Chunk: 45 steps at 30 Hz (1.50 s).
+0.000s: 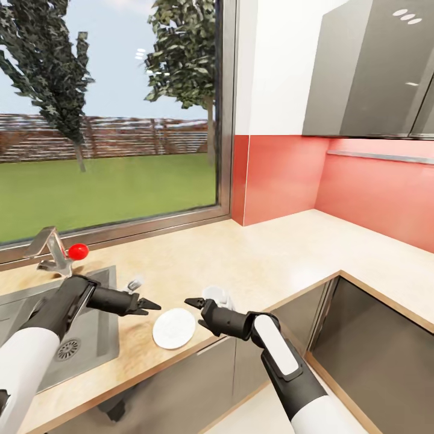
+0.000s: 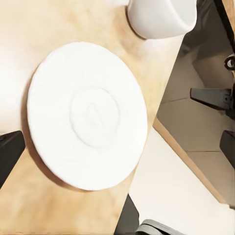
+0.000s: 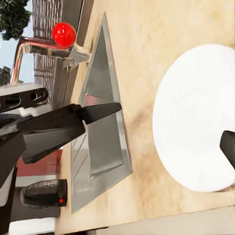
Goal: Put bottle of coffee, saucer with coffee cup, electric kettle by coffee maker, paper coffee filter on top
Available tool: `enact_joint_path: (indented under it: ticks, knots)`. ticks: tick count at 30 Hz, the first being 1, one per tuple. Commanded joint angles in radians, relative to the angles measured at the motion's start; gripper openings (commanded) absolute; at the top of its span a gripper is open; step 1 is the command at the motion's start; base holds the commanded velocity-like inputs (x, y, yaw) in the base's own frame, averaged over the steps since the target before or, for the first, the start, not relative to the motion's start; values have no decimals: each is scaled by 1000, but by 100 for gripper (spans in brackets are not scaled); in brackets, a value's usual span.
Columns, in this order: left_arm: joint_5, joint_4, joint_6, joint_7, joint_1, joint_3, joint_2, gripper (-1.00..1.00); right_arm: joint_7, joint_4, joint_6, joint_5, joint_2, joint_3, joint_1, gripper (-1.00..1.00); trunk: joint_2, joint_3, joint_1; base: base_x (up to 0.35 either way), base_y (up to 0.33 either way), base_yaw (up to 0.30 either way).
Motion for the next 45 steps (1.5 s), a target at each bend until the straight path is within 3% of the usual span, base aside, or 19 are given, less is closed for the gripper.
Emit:
enact_joint_path:
  ticks: [1,17,27,34,45]
  knots:
    - [-9,-1,10,-9,2,-1,0,100,-10,4,2,-11,0,0,-1,100,-1,-1,0,0,0,0]
    - [-10,-1,10,-5,22,2,1,100,-5,29,0,-10,0,0,-1,100,-1,-1,0,0,0,0]
    - [-5,0,10,38,56,6,-1,100,-4,30,0,-10,0,1,-1,100,-1,-1,0,0,0,0]
    - [47,-1,10,39,79,6,-1,100,-3,30,0,-11,0,1,-1,100,-1,-1,0,69,0,0]
    - [56,-1,9,40,86,5,-1,100,-3,69,0,-11,0,1,-1,100,-1,-1,0,28,19,0]
